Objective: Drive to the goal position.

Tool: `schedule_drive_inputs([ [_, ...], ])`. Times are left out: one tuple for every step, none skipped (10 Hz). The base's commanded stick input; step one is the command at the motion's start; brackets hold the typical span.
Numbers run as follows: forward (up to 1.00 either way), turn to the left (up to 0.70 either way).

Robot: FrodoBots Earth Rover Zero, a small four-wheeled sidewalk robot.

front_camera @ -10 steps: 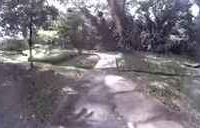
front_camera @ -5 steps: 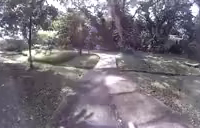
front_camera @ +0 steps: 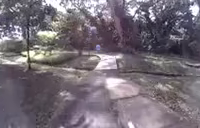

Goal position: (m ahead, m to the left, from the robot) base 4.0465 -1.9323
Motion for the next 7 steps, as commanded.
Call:
schedule_drive_inputs([
  [1.00, 0.00],
  [1.00, 0.00],
  [1.00, -0.03],
  [1.00, -0.12],
  [1.00, -0.24],
  [1.00, -0.32],
  [1.00, -0.12],
])
